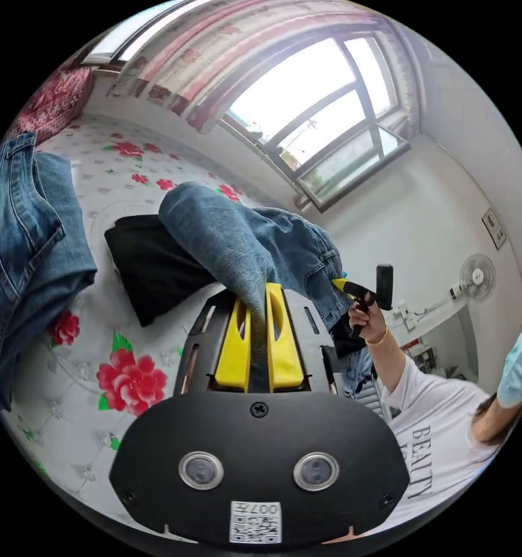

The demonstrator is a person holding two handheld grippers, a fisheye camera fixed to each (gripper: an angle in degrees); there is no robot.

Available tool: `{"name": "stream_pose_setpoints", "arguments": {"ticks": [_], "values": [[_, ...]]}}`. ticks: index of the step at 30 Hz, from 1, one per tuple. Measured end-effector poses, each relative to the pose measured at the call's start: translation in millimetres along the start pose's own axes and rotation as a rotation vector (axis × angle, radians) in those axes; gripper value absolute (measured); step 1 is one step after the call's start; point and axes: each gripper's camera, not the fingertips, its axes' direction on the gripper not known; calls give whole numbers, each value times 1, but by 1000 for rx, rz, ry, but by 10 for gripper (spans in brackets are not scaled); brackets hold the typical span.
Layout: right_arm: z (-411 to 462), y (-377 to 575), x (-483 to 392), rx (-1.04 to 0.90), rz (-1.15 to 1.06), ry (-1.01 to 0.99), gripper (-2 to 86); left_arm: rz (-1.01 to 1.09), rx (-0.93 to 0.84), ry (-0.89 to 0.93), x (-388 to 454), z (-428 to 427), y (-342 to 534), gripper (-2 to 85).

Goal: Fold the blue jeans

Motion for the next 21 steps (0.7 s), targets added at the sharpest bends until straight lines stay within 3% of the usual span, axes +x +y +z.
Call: {"name": "stream_pose_setpoints", "arguments": {"ticks": [4,7,10,16,21], "values": [[56,-33,26,-21,132,171,29,-239,-32,-268,-61,31,-12,79],[101,22,28,-131,120,110,25,-123,-159,-396,-56,65,52,73],[136,123,16,-336,57,207,17,4,-323,-534,-29,90,145,62],[102,292,-45,-684,-112,529,6,151,-611,-599,64,106,300,50],[89,356,-75,-818,-62,438,19,216,-729,-522,130,144,352,47]]}}
